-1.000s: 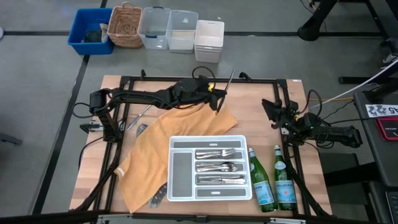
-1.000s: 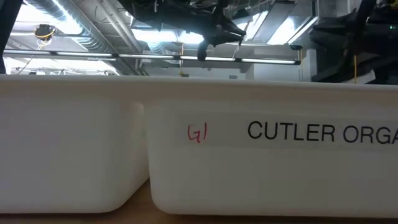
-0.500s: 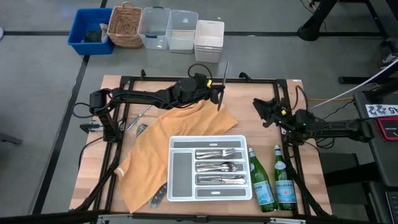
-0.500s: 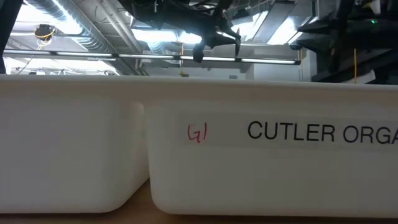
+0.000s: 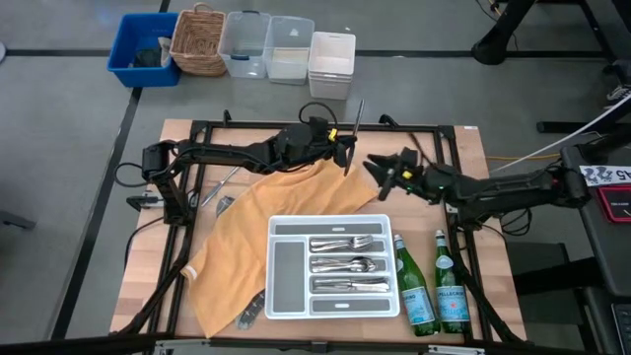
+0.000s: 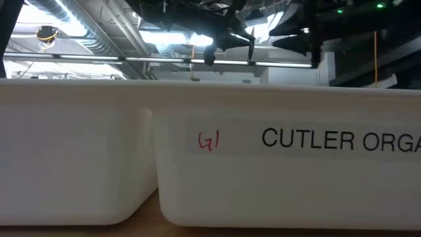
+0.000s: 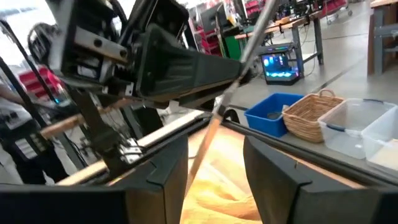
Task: Sort silverware
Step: Put the silver table knife into the white silverware tray
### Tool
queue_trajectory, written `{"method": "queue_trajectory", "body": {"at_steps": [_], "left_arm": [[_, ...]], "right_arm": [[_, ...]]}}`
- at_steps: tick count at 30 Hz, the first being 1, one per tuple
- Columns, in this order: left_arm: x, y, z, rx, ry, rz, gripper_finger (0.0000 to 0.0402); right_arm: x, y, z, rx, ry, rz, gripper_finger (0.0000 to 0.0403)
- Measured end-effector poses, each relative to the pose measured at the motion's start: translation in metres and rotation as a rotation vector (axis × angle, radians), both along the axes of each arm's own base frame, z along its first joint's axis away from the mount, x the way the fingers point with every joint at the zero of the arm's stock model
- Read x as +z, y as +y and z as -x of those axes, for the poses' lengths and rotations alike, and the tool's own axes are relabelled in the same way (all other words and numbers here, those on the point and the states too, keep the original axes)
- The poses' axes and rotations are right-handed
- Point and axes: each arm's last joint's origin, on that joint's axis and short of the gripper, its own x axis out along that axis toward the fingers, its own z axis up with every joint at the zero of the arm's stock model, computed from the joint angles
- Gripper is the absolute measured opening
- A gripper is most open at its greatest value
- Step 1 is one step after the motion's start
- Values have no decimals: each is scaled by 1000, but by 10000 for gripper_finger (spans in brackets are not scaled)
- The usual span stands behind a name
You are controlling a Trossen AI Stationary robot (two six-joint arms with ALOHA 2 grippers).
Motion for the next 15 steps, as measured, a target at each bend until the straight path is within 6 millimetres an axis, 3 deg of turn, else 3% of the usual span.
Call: {"method": "queue_trajectory", "body": {"at_steps": [8, 15], "left_arm": [[0, -7, -2, -22, 19, -40, 38], [0, -12, -3, -35, 21, -46, 38]], "right_arm": [[5, -2, -35, -11, 64, 4, 156], [7, -3, -42, -46, 114, 3, 156]]}}
